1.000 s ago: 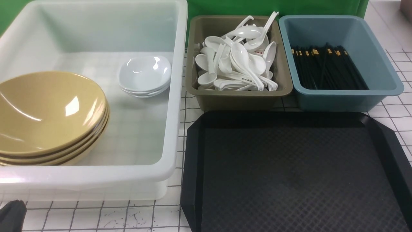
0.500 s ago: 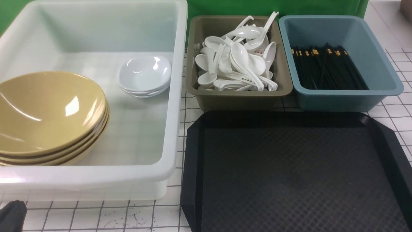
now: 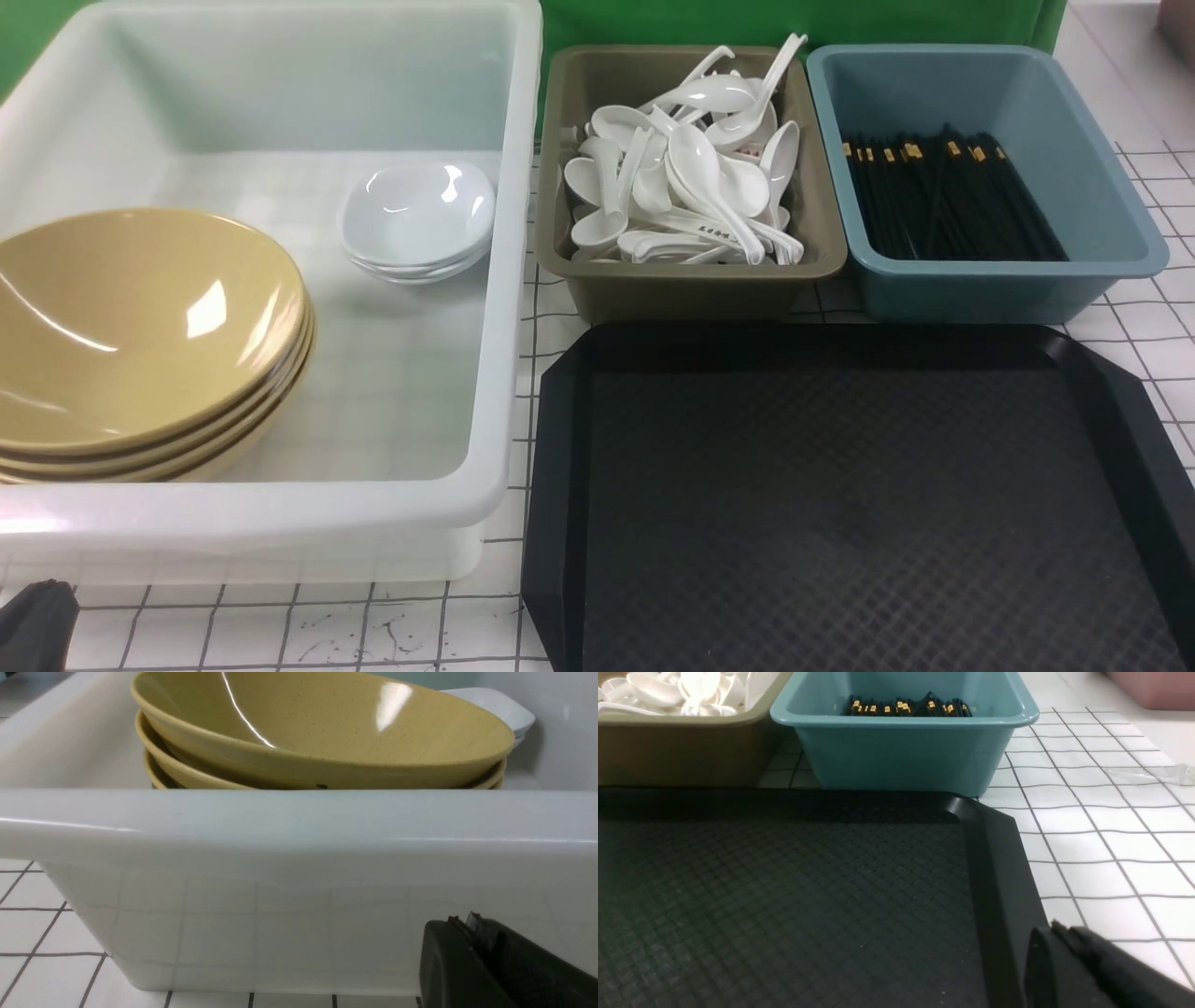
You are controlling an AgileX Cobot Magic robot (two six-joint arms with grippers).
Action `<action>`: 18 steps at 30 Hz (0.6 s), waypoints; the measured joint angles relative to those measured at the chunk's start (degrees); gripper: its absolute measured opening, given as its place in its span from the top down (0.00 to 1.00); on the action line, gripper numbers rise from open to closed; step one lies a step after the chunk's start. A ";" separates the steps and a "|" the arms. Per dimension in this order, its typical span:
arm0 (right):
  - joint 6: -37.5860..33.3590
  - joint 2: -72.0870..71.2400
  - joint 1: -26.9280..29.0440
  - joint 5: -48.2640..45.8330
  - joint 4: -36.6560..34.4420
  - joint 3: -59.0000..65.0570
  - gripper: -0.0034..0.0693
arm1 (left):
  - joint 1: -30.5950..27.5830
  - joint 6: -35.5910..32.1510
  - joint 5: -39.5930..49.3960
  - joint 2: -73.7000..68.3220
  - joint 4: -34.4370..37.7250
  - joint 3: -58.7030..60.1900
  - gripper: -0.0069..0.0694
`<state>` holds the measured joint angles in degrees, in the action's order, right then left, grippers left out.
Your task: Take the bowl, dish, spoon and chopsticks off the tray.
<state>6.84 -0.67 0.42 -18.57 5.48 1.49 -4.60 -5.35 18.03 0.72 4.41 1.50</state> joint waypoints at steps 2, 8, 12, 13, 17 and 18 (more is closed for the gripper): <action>0.00 0.00 0.00 0.00 0.00 0.00 0.86 | 0.00 0.00 0.00 0.00 0.05 0.00 0.92; 0.00 0.00 0.00 0.00 0.00 -0.04 0.85 | 0.00 0.00 0.00 0.00 0.05 0.00 0.92; 0.00 0.00 0.00 0.00 0.00 -0.04 0.85 | 0.00 0.00 0.00 0.00 0.05 0.00 0.92; 0.00 0.00 0.00 0.00 0.00 -0.04 0.85 | 0.00 0.00 0.00 0.00 0.05 0.00 0.92; 0.00 0.00 0.00 0.00 0.00 -0.04 0.84 | 0.00 0.00 0.02 0.00 0.05 0.00 0.92; 0.00 0.00 0.00 0.00 0.00 -0.04 0.84 | 0.00 0.00 0.02 0.00 0.05 0.00 0.92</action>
<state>6.84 -0.67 0.42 -18.57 5.48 1.45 -4.60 -5.35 18.06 0.72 4.46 1.50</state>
